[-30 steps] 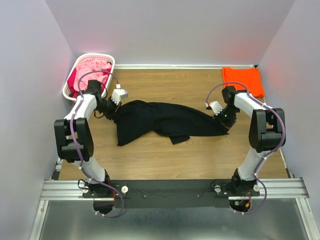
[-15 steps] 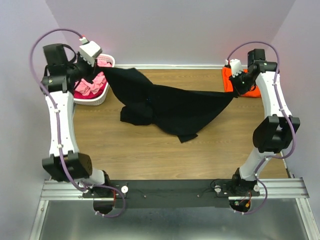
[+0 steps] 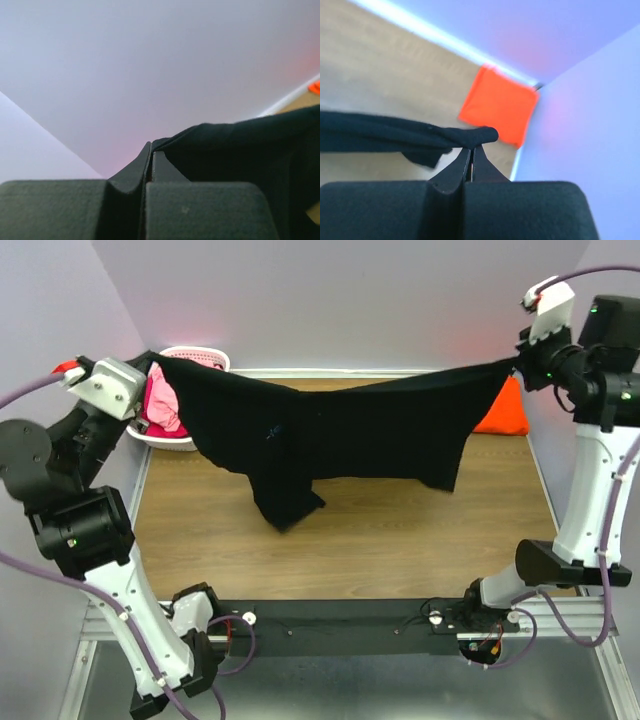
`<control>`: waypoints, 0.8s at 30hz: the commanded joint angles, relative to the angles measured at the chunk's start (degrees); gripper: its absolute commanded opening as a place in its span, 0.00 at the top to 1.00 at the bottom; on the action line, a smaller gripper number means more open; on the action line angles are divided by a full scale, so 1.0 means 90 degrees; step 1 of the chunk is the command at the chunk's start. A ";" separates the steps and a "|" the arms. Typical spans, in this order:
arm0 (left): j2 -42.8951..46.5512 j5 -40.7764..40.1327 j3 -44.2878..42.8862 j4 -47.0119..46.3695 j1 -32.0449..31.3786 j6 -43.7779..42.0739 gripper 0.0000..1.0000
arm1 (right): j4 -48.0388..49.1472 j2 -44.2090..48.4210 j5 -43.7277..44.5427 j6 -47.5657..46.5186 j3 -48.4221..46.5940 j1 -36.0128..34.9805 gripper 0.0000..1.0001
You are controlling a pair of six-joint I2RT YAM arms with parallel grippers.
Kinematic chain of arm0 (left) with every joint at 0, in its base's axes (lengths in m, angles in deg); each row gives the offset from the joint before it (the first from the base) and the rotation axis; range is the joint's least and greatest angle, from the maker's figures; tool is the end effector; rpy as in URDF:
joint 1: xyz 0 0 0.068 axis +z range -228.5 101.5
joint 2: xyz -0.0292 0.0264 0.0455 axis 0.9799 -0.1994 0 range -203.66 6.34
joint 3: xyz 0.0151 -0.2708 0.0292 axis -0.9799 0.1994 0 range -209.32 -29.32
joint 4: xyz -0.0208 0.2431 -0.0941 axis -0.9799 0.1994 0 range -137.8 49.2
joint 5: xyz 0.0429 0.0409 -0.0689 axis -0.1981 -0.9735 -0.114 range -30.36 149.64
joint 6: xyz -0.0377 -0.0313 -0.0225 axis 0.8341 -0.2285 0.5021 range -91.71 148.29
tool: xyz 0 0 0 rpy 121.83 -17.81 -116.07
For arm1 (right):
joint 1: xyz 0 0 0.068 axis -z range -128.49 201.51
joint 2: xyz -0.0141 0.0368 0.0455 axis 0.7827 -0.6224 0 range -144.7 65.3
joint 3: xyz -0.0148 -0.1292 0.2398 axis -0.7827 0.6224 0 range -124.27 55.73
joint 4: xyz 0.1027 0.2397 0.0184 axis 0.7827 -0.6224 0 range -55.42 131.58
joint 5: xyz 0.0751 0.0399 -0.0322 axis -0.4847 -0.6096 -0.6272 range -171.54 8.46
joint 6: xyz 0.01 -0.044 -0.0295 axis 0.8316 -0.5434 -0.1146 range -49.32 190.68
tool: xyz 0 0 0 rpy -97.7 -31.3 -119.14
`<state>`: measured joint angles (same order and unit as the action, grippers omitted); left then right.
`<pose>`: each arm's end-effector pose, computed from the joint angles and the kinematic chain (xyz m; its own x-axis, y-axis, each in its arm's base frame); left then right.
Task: Fold and stack the t-shirts
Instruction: Flatten the tshirt out
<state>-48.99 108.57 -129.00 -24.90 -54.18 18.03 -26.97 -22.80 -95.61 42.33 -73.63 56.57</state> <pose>0.0965 0.0142 0.5804 0.3937 0.3063 -0.8667 0.3036 0.8466 0.4371 0.2521 -0.0136 0.5342 -0.3405 -0.4324 -0.8350 -0.3309 0.8863 -0.3240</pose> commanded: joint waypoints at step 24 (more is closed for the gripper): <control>-0.5737 -0.2124 -0.4754 -0.4348 -0.1930 0.1990 1.00 | 0.6430 -0.3287 0.1416 0.1754 -0.2216 0.0073 0.99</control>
<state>-103.89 99.06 -166.87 -46.45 -71.15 33.81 8.96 -53.92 -88.24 53.19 -89.89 56.77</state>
